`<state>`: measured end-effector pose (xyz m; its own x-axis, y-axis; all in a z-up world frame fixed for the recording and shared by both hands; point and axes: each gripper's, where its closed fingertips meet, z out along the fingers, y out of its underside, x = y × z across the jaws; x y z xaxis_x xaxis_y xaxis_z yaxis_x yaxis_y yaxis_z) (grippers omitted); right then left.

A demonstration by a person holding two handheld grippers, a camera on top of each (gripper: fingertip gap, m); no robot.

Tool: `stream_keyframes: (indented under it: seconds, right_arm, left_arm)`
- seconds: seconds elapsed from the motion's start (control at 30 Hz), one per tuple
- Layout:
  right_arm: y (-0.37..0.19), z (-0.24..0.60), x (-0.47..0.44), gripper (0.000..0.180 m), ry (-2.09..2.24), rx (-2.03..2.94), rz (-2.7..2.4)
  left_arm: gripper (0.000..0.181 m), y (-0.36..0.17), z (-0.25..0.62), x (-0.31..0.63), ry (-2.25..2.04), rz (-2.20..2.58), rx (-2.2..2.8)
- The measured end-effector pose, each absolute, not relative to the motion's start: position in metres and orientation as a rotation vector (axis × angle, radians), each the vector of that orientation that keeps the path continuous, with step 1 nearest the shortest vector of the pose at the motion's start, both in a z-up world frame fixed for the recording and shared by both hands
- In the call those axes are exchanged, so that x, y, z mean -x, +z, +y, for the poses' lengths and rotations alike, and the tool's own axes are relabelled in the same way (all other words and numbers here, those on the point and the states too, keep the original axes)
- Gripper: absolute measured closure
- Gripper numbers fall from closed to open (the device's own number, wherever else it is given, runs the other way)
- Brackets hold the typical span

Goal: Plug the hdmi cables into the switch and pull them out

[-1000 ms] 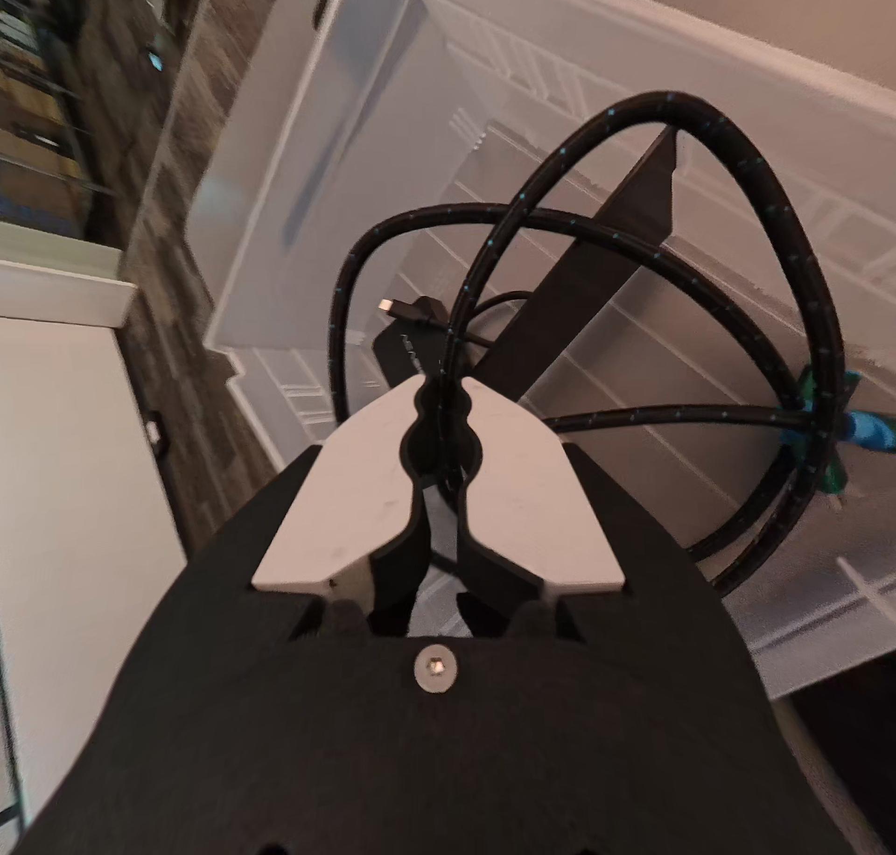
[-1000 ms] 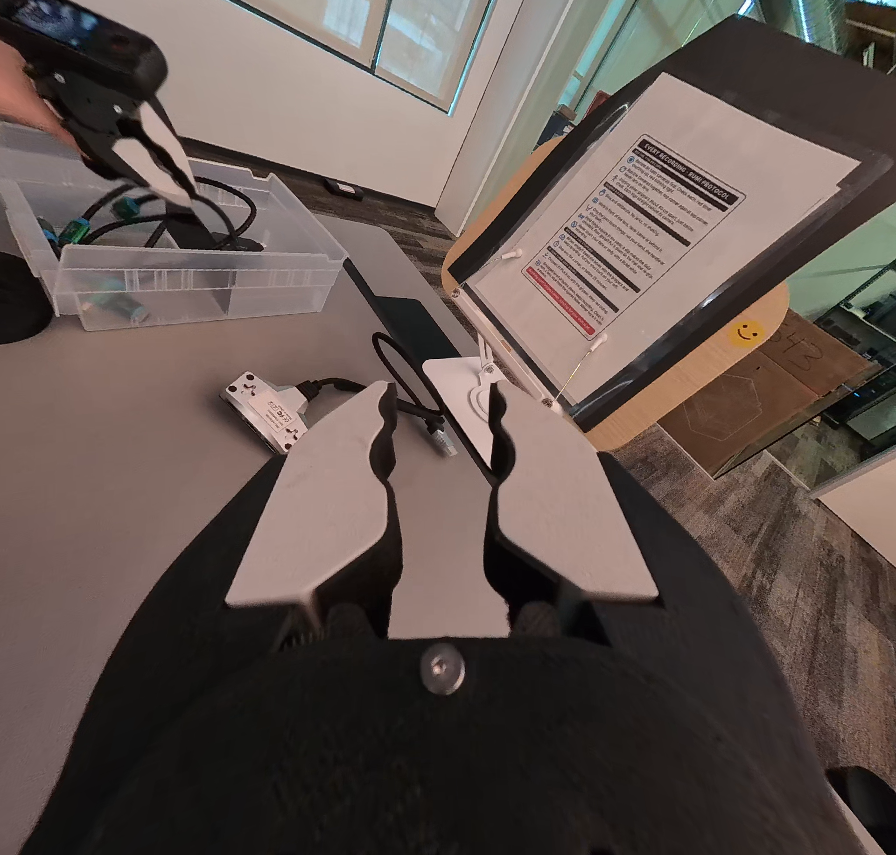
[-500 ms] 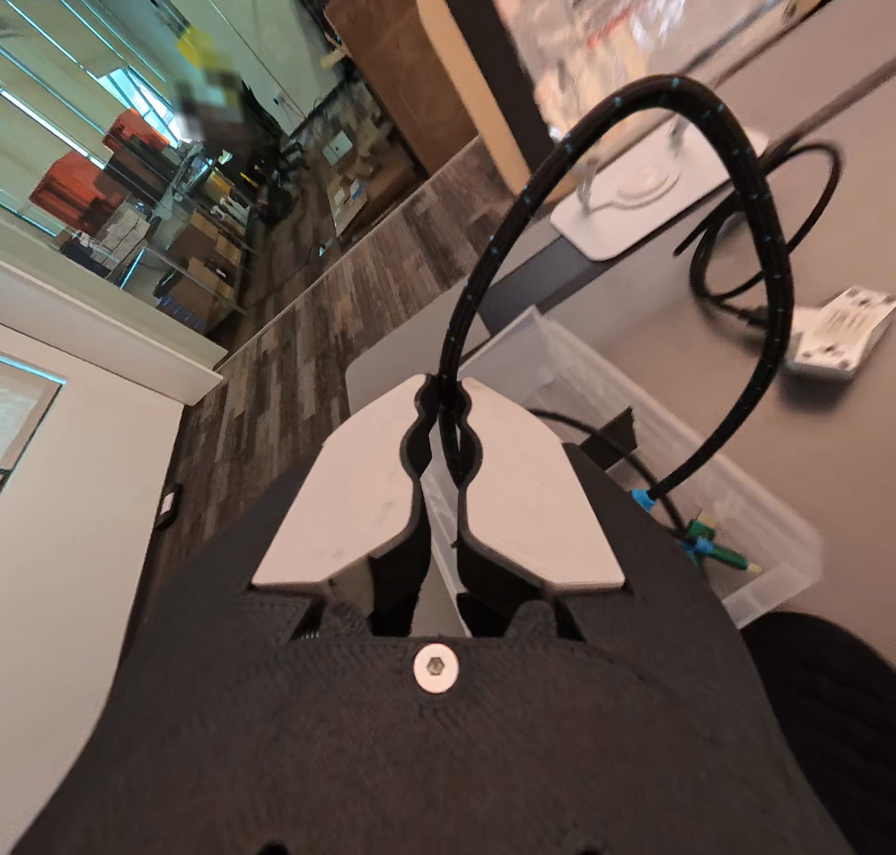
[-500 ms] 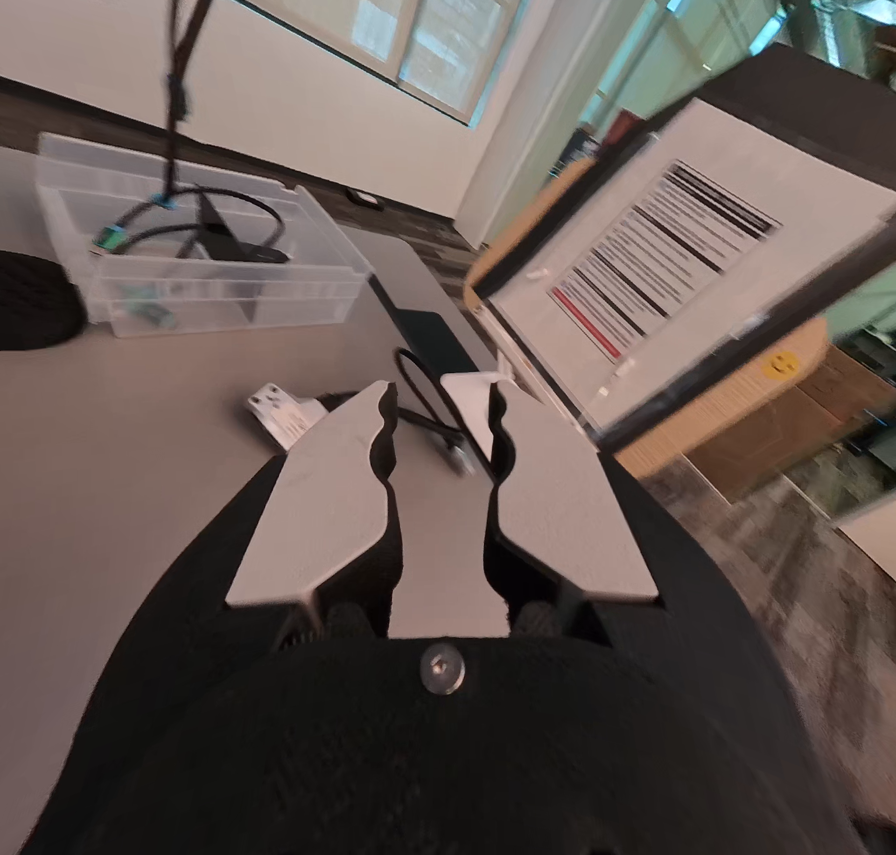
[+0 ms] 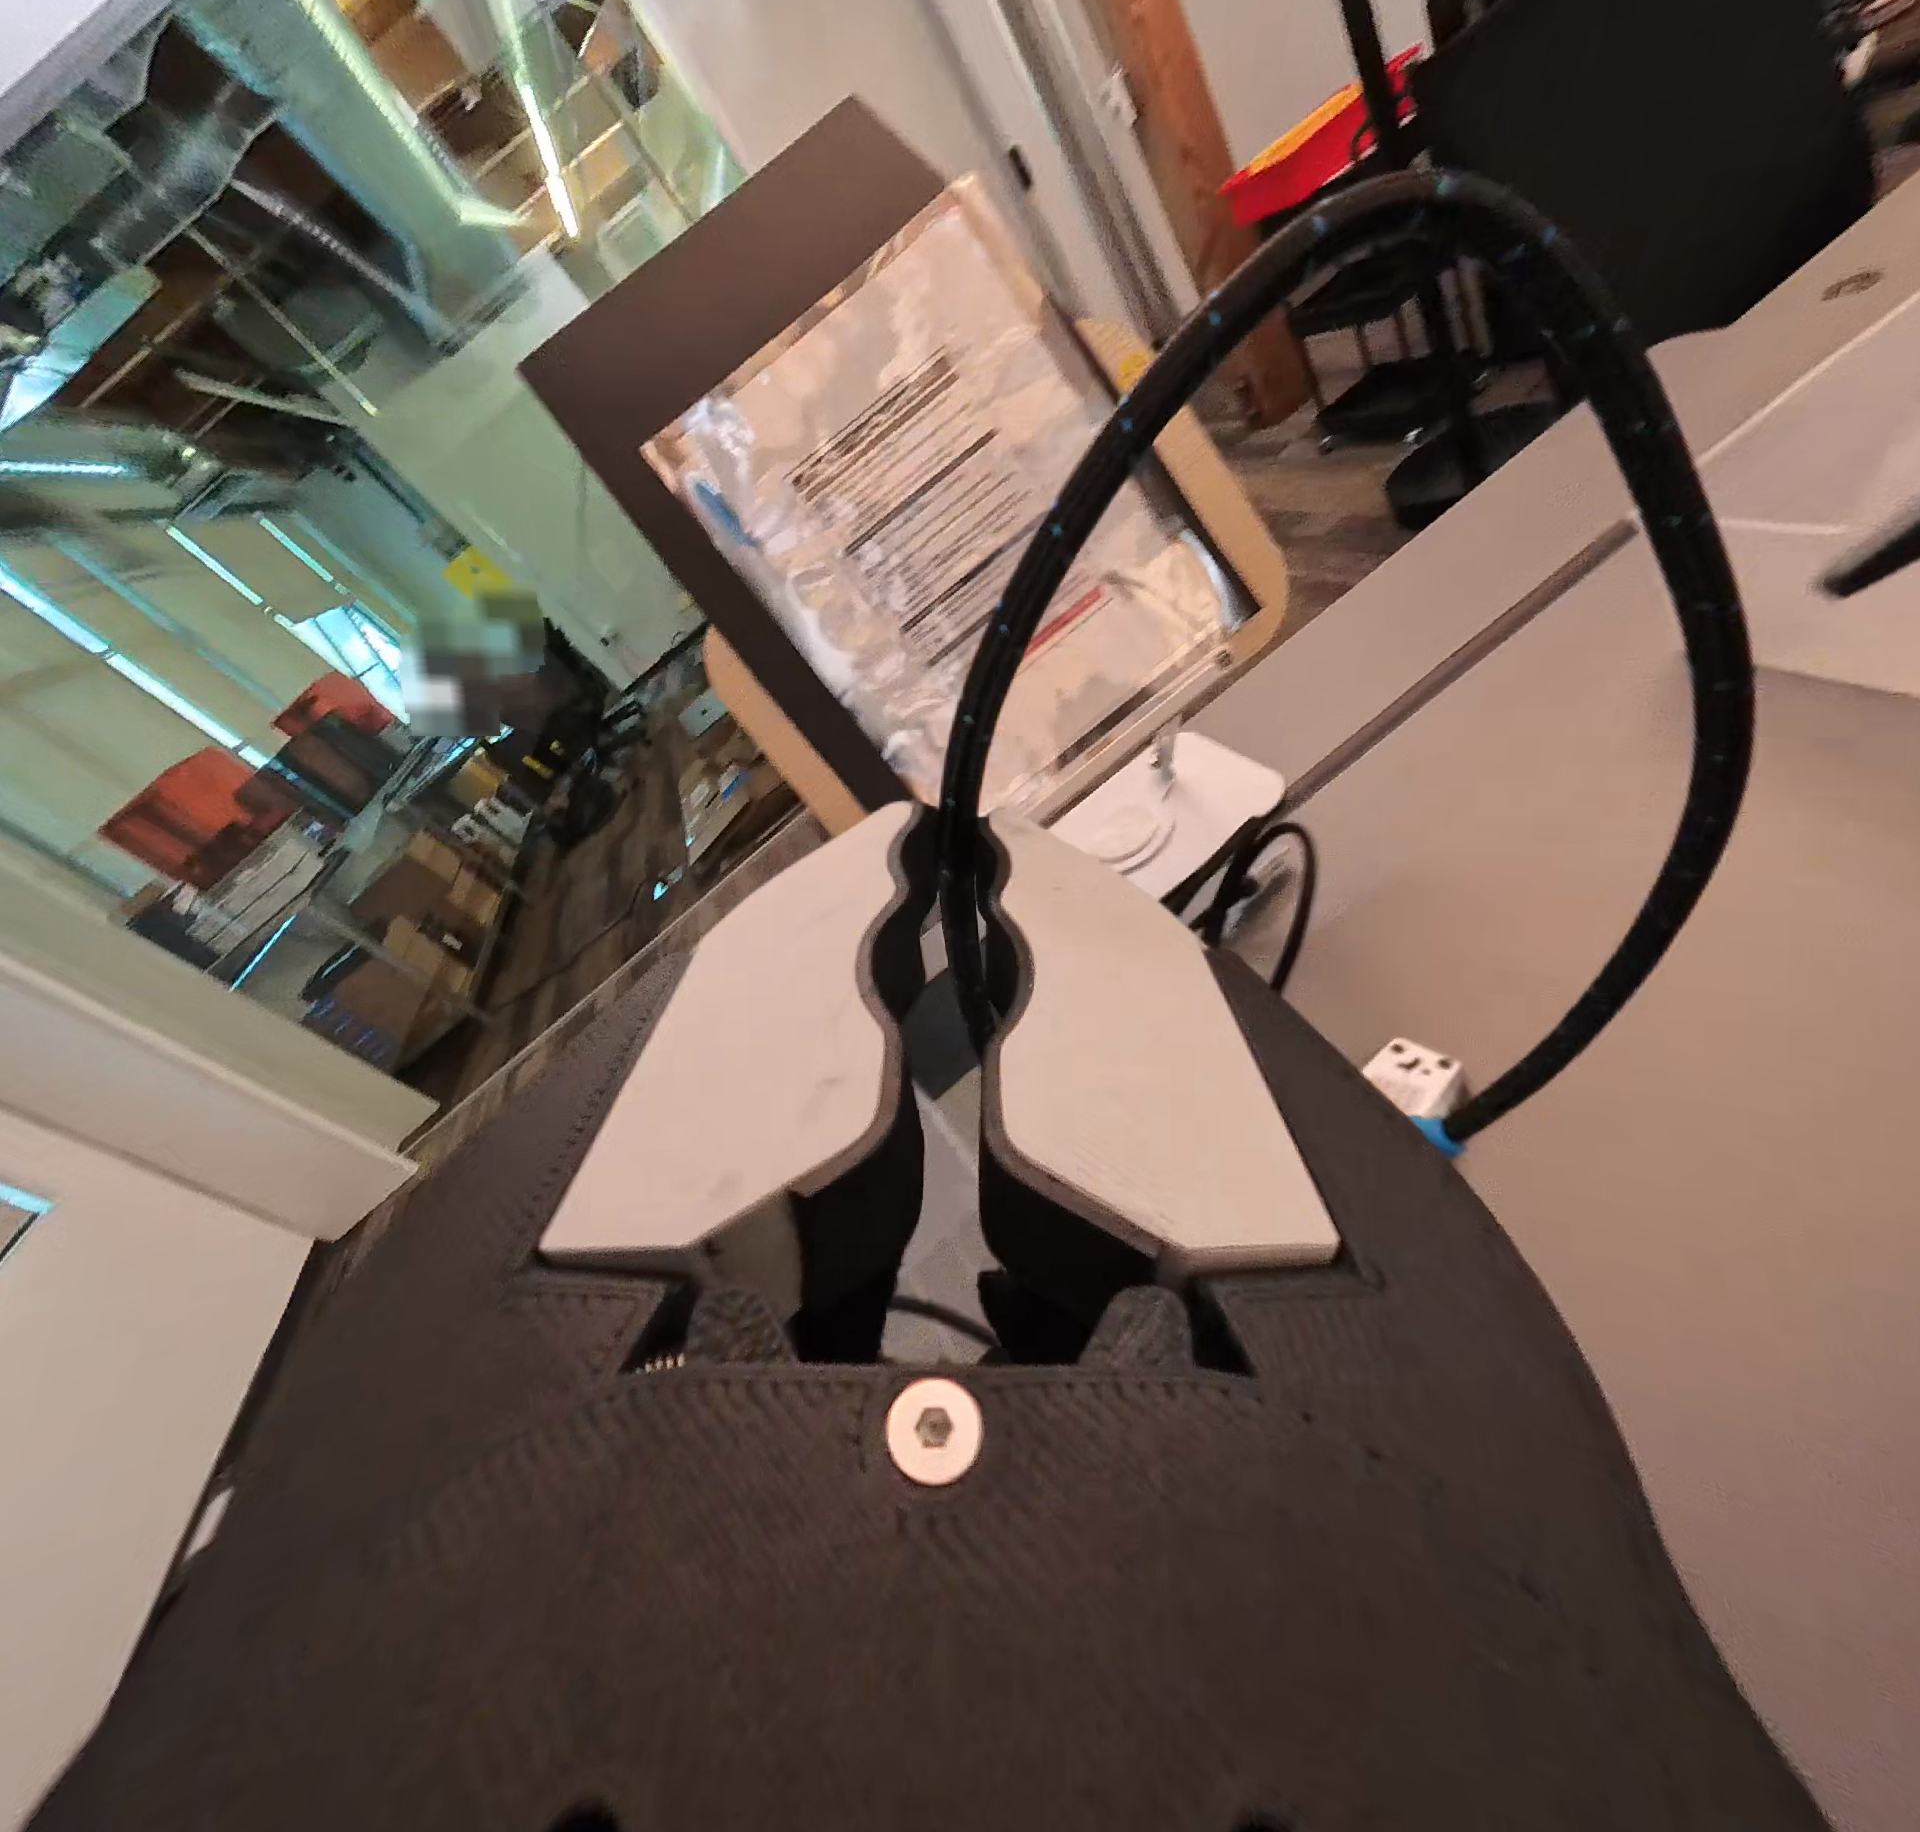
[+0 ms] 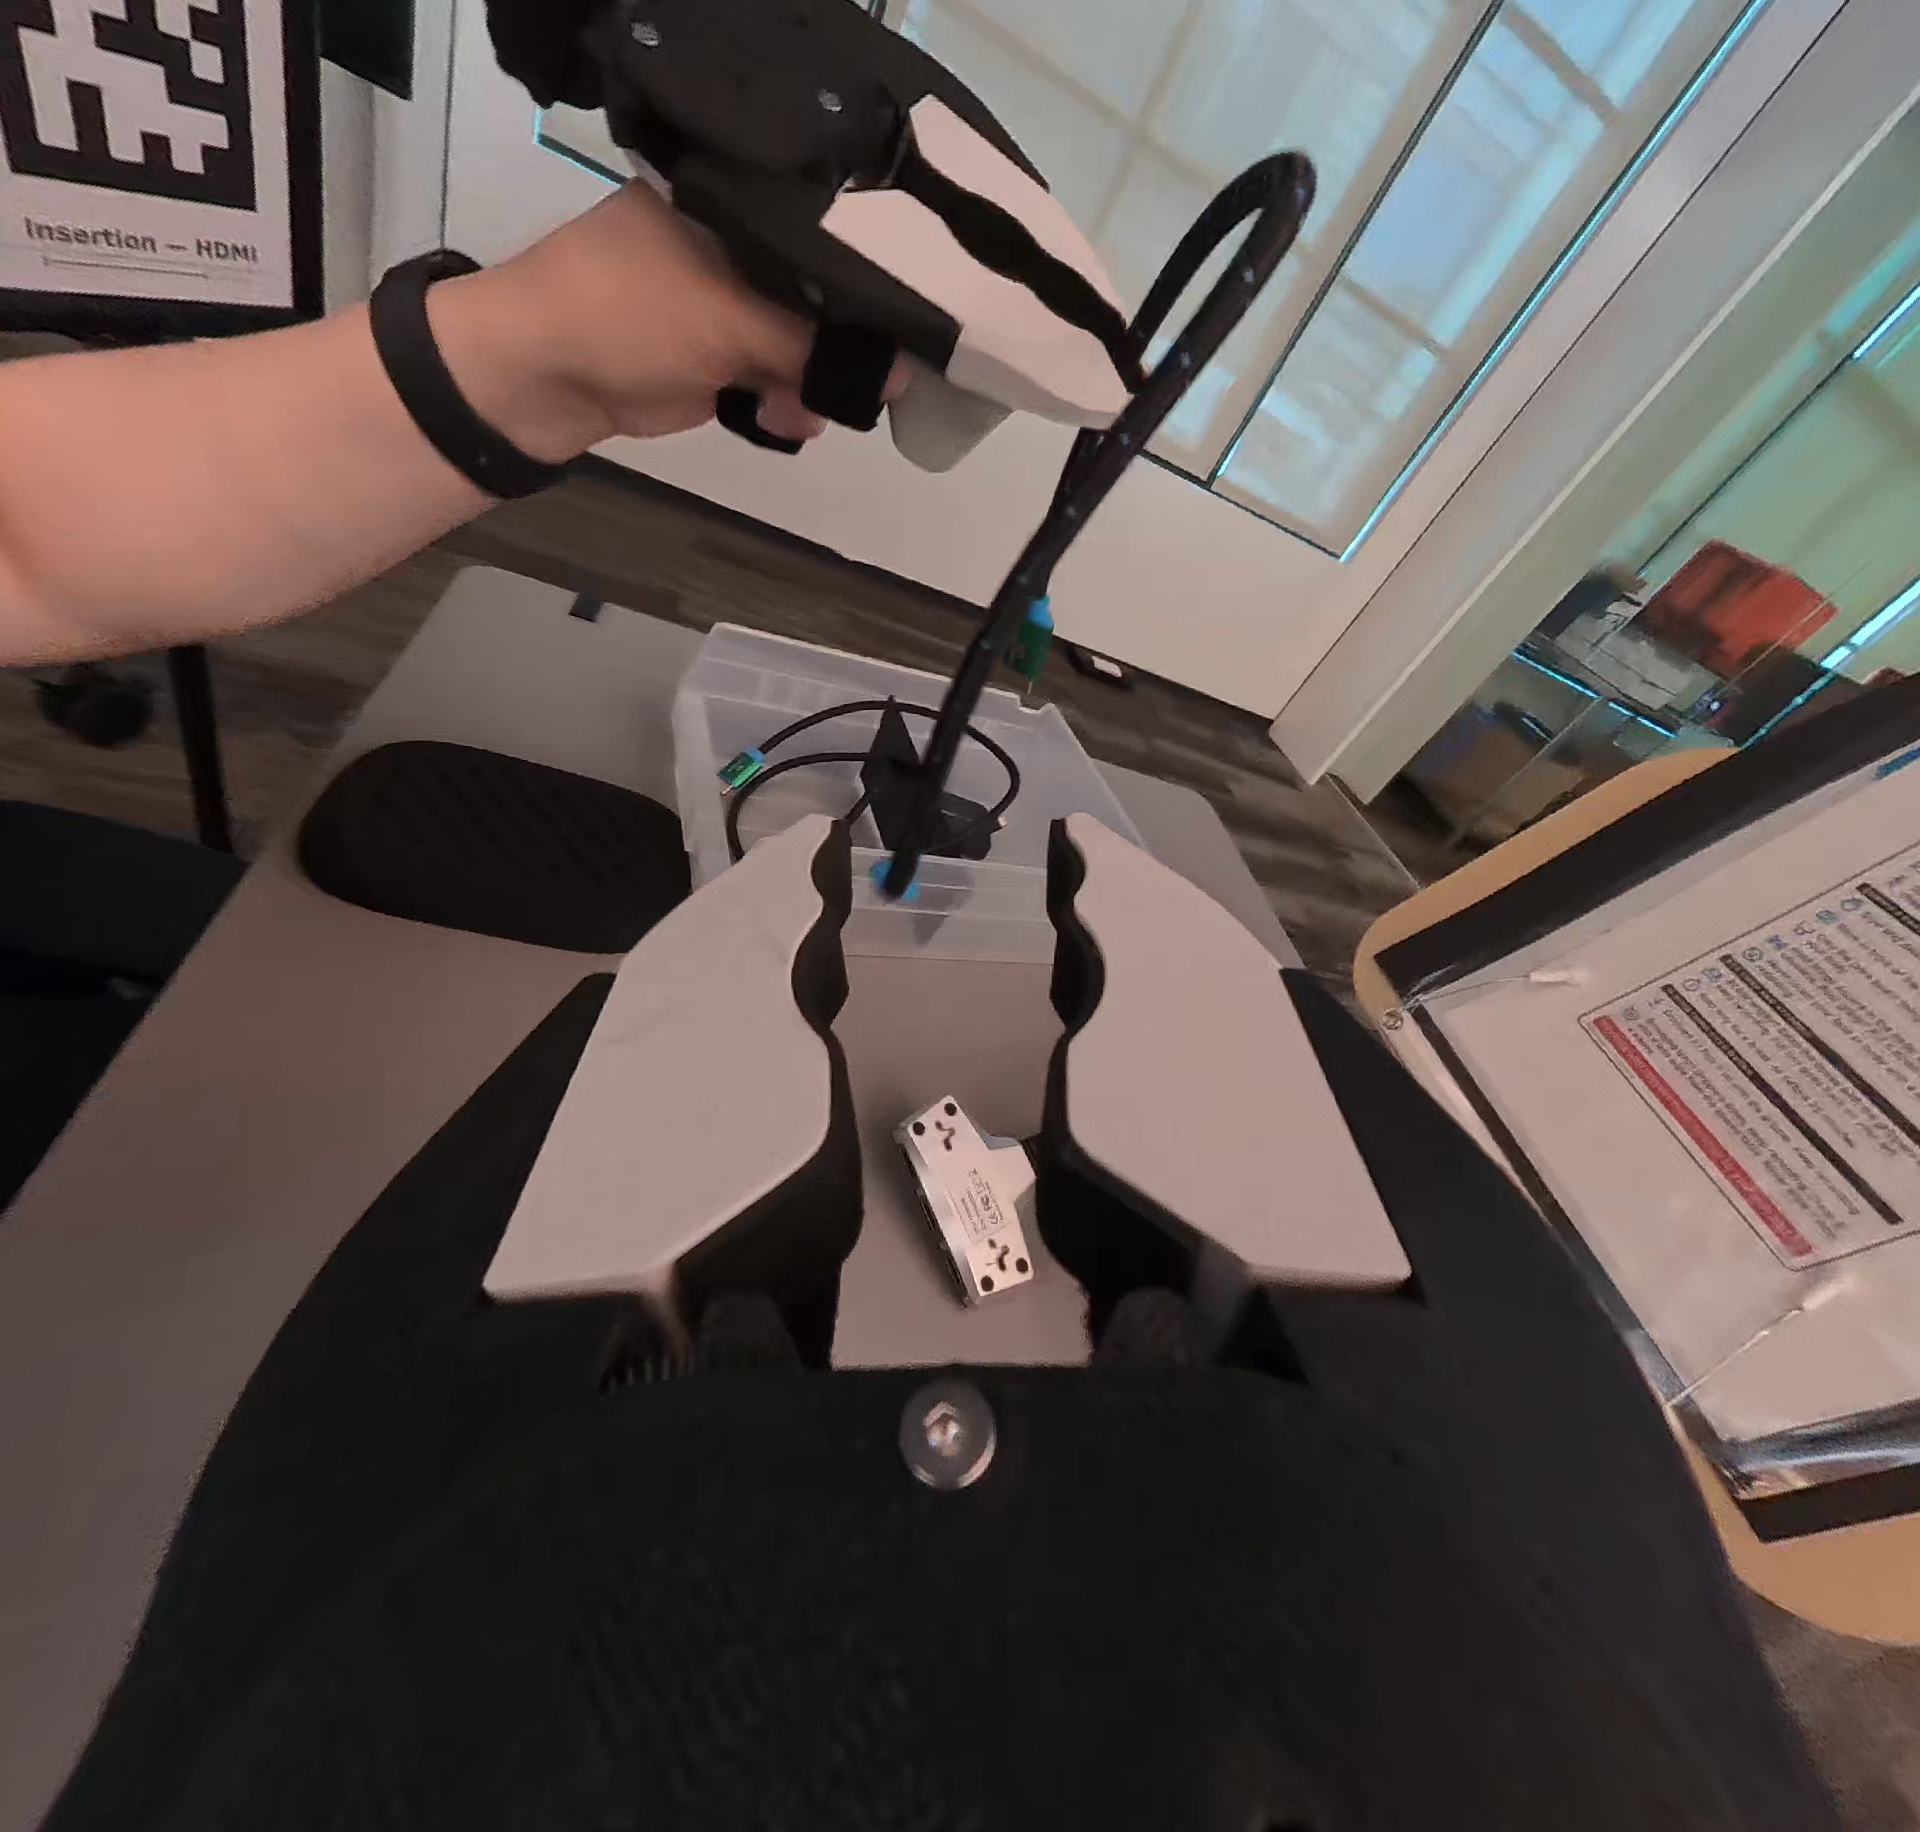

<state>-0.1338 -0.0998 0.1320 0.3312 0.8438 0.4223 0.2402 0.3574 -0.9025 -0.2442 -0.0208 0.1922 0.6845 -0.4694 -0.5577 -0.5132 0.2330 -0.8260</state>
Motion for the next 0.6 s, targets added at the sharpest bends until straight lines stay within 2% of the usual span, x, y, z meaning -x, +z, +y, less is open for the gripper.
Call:
stream_keyframes:
  seconds: [0.23, 0.43, 0.6]
  right_arm:
    - [0.132, -0.064, 0.094, 0.144, 0.538, 1.343, -1.028]
    - [0.169, -0.091, 0.091, 0.148, 0.568, 1.304, -0.910]
    - [0.170, -0.090, 0.094, 0.138, 0.468, 1.286, -0.904]
  left_arm:
    - [0.175, 0.176, -0.030, 0.210, 0.130, 0.926, 1.383]
    - [0.175, 0.155, -0.020, 0.191, 0.326, 0.964, 1.378]
    - [0.175, 0.131, -0.024, 0.164, 0.376, 1.072, 1.339]
